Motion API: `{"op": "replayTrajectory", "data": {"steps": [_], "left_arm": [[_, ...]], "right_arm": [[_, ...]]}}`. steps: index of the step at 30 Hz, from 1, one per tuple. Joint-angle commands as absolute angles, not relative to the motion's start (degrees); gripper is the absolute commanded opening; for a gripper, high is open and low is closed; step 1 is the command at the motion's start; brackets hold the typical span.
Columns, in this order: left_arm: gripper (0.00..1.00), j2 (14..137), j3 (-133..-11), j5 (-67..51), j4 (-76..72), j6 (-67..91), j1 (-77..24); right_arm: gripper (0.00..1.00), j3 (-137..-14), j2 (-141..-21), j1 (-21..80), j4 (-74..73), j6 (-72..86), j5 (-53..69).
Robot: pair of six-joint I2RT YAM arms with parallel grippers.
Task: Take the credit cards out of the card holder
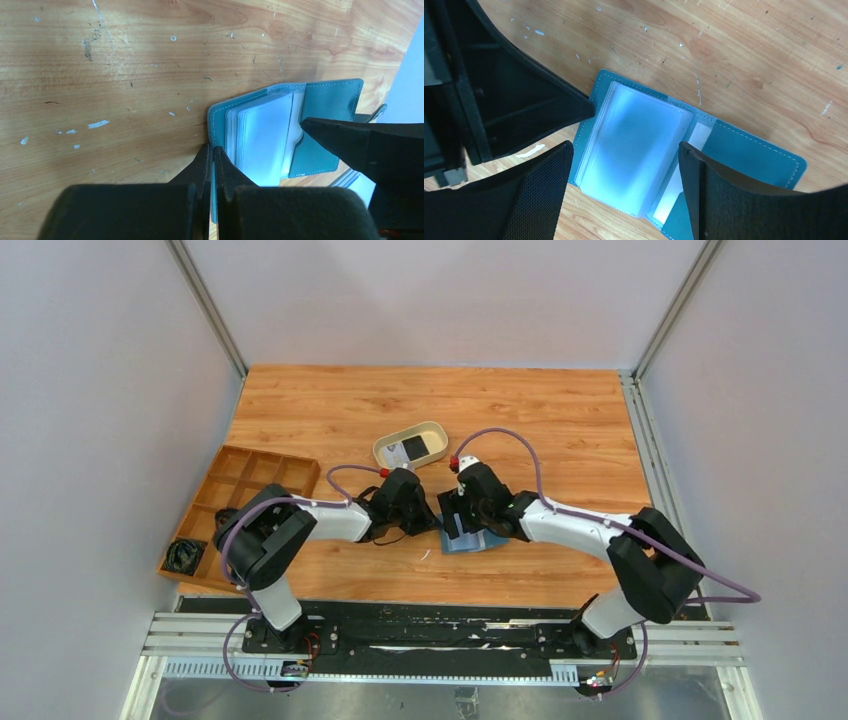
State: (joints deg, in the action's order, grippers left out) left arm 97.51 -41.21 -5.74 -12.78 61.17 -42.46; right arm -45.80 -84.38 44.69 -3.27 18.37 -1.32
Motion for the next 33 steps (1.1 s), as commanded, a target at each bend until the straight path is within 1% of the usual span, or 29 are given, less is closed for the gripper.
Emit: {"op": "replayTrajectory", "data": {"steps": [1, 8, 13, 20, 26, 33], "left_arm": [[0.00, 98.83, -41.38, -5.25, -10.90, 61.02, -42.19], [0.00, 98.18, -40.40, -4.11, -10.82, 62.04, -42.19], [0.00, 97.50, -39.73, -3.38, -10.87, 62.46, -41.94], [0.00, 96.42, -39.15, -2.06, -9.40, 62.76, -41.40], [0.00, 96.28, -39.29, -1.93, -8.90, 62.54, -41.22], [0.00, 96.75, -40.70, -3.08, -7.57, 60.32, -41.05]], "right_arm": [[0.80, -48.40, -87.18, 46.99, -6.30, 18.80, -5.25], [0.80, -51.04, -91.12, 49.73, -8.62, 19.37, -9.13], [0.80, -53.50, -93.57, 51.81, -12.65, 18.21, -14.44], [0.82, -52.56, -93.12, 51.87, -14.98, 17.93, -20.77], [0.84, -50.93, -92.79, 50.89, -14.24, 18.79, -20.30], [0.84, -47.58, -90.00, 46.39, -11.17, 18.60, -16.75]]}}
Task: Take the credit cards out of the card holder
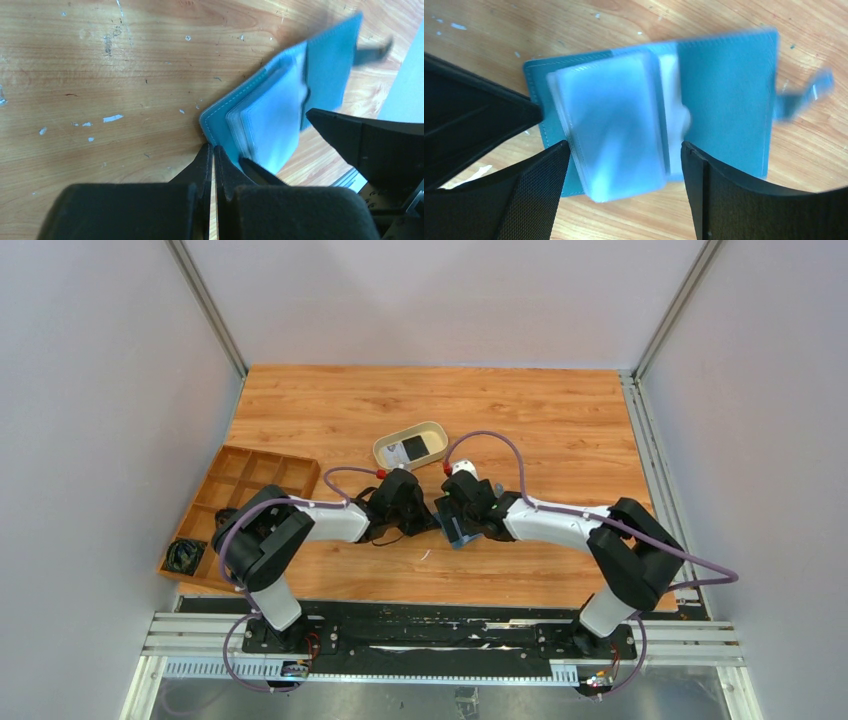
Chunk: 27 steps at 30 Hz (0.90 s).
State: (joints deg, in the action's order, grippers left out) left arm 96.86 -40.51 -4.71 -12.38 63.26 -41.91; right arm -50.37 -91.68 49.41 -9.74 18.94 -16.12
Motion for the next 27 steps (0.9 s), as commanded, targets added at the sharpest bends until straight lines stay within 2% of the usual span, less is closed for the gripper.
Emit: {"op": "replayTrajectory", "data": {"steps": [1, 7, 18, 27], "left_arm": [[0.00, 97.03, -40.96, -3.32, -7.60, 60.06, -41.05], [0.00, 99.24, -42.80, -6.61, -7.88, 58.13, -41.04], [0.00, 99.87, -43.37, -8.18, -9.30, 57.56, -40.81], [0.00, 98.91, -42.22, -7.68, -9.76, 58.29, -38.63]], "right_arm": [[0.85, -47.38, -89.67, 45.99, -10.97, 18.49, -16.36], [0.85, -45.60, -87.19, 42.00, -7.79, 16.52, -11.91], [0.84, -42.88, -85.81, 41.92, -0.48, 13.58, -1.92], [0.77, -42.11, -88.32, 41.90, 5.51, 16.43, 8.40]]}}
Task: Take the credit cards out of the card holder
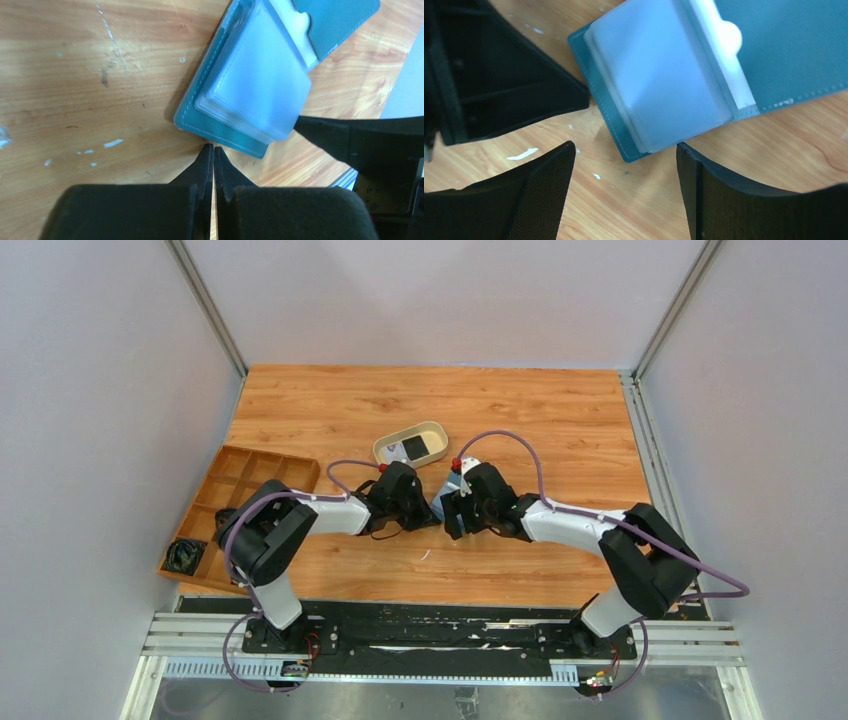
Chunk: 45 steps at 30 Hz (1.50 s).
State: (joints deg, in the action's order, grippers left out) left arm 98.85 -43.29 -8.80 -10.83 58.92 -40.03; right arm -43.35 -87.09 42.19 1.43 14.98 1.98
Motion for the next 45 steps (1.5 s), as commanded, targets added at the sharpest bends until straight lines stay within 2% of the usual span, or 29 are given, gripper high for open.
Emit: {"op": "replayTrajectory", "data": {"steps": [1, 10, 14, 19, 25, 29, 36, 45], "left_arm": [[0.00, 98.69, -41.61, -7.57, -10.26, 58.47, -38.17], [0.00, 97.86, -38.60, -8.59, -14.06, 60.97, -36.32], [0.09, 96.94, -37.75, -8.26, -14.33, 61.24, -36.13], [0.20, 96.11, -36.86, -8.25, -14.84, 61.69, -36.04], [0.23, 97.01, -36.36, -9.40, -16.13, 62.79, -36.04], [0.24, 96.97, -36.23, -9.84, -16.26, 62.88, -36.04], [0.24, 96.89, -36.18, -10.09, -16.37, 62.89, -36.06], [0.24, 96.93, -35.67, -10.20, -17.04, 63.44, -35.95]], "right_arm": [[0.77, -41.79, -88.56, 41.91, 6.48, 17.29, 9.93], [0.75, -40.77, -88.08, 41.90, 11.86, 20.75, 17.65], [0.78, -40.27, -81.84, 39.84, 10.59, 19.53, 16.63], [0.81, -40.19, -76.93, 29.72, 9.58, 18.93, 19.45], [0.81, -44.64, -82.67, 20.49, 6.77, 16.21, 20.25], [0.79, -44.70, -86.69, 16.96, 10.58, 17.37, 23.27], [0.78, -42.28, -91.60, 16.26, 21.33, 21.06, 30.42], [0.74, -40.09, -98.79, 16.14, 29.15, 25.78, 33.24]]}}
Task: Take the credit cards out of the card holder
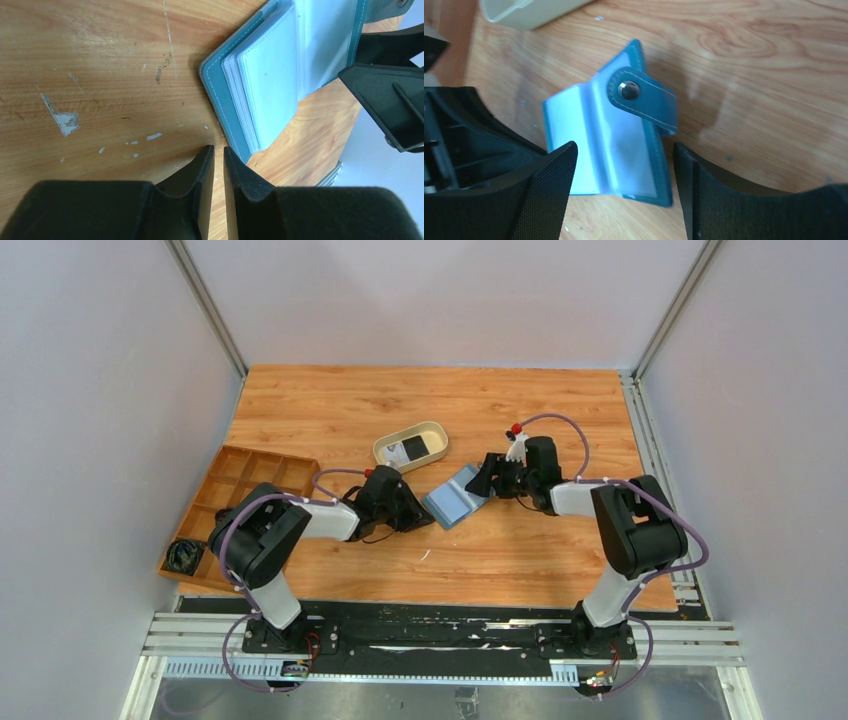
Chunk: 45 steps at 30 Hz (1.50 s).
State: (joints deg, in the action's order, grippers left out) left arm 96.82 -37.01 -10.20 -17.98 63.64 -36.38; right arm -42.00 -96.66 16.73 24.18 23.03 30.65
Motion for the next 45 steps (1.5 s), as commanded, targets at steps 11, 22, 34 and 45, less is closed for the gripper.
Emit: {"op": "replayTrajectory", "data": {"steps": [11, 22, 34, 45], "left_arm": [[0.33, 96.98, -31.25, -12.13, -28.02, 67.10, -35.38], [0.47, 99.27, -26.87, -11.78, -38.44, 72.74, -35.23], [0.48, 92.76, -21.14, -3.42, -41.30, 73.02, -34.52], [0.42, 98.58, -20.83, -5.48, -50.63, 75.52, -34.35]], "right_arm": [[0.21, -37.82, -104.15, 16.09, 39.35, 32.08, 37.97], [0.00, -34.66, -109.88, 15.74, 53.15, 42.38, 41.45], [0.00, -31.39, -115.46, 15.56, 66.95, 50.64, 43.65], [0.00, -31.13, -117.43, 15.56, 70.75, 52.82, 44.39]]}}
